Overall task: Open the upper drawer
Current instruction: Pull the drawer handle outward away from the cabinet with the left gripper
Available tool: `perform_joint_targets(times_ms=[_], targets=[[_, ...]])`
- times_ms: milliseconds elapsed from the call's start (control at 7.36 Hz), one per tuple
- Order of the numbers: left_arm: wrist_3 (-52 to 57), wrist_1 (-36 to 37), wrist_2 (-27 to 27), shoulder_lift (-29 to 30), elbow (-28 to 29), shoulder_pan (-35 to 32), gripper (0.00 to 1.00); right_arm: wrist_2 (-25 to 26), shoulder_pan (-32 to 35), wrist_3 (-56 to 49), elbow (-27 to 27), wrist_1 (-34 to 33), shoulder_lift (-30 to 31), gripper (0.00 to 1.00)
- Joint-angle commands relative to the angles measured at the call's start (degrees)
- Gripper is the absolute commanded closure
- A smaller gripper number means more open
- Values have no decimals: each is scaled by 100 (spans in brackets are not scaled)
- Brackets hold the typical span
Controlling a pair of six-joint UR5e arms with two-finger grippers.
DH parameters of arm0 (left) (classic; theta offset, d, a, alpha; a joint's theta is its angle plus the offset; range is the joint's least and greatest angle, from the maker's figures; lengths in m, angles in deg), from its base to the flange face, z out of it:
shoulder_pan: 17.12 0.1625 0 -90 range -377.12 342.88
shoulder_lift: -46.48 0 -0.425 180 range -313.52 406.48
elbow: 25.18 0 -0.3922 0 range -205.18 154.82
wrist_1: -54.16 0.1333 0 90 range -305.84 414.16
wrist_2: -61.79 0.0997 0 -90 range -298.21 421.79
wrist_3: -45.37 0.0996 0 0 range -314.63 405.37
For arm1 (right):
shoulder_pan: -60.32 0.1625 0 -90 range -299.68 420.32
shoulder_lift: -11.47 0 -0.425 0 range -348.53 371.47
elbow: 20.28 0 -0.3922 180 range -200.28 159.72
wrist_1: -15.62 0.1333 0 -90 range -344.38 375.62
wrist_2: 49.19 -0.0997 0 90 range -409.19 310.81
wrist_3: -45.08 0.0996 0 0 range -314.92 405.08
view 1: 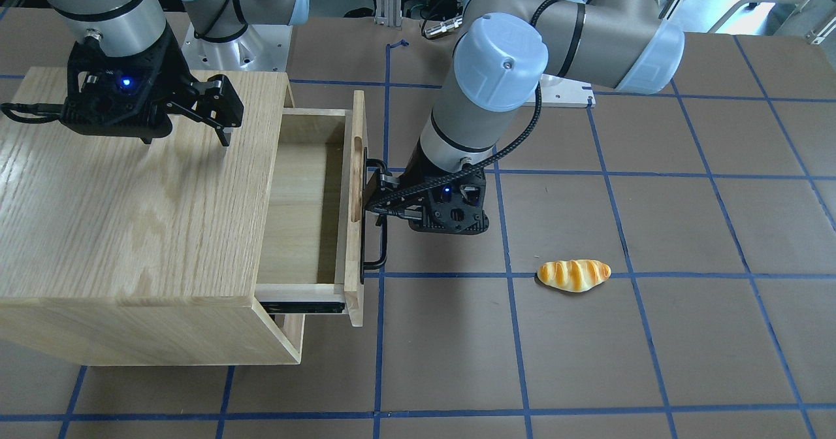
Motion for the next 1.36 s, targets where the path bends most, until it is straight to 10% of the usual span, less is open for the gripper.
perform_joint_targets(times_ms=[0, 1222], targets=[[172, -195, 2, -119, -3, 224, 0, 0, 0, 0, 0, 0, 0, 0], [883, -582, 248, -215, -3, 786, 0, 0, 0, -9, -8, 0, 0, 0]])
